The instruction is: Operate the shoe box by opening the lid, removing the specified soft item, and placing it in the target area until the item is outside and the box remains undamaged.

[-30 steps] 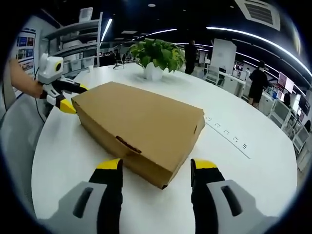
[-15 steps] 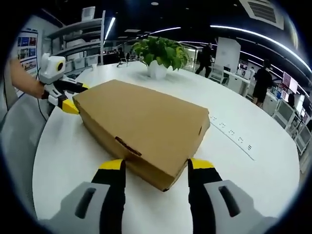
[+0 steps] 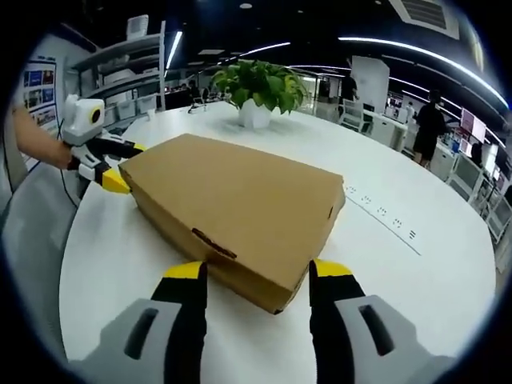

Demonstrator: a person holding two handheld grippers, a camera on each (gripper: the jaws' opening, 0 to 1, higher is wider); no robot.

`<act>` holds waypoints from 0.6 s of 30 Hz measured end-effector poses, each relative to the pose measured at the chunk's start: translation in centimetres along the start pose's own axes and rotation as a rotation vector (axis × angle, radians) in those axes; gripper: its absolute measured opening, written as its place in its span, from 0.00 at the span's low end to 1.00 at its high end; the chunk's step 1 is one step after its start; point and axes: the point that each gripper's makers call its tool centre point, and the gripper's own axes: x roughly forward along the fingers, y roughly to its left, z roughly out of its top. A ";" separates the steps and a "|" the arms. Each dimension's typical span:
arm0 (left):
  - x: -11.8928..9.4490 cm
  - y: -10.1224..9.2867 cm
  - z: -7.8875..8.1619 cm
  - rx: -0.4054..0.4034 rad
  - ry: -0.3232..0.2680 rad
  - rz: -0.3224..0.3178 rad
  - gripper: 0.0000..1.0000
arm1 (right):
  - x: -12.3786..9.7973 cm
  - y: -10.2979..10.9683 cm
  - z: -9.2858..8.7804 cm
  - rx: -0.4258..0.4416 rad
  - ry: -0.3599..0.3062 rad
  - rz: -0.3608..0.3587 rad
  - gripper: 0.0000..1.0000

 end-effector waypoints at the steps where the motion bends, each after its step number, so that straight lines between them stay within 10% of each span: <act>1: -0.1 0.1 0.0 0.002 0.003 -0.004 0.64 | 0.0 0.1 0.0 0.003 0.000 -0.001 0.47; 18: -1.3 1.1 -0.7 0.018 0.039 -0.059 0.60 | -0.9 2.8 -0.1 0.098 -0.005 -0.032 0.46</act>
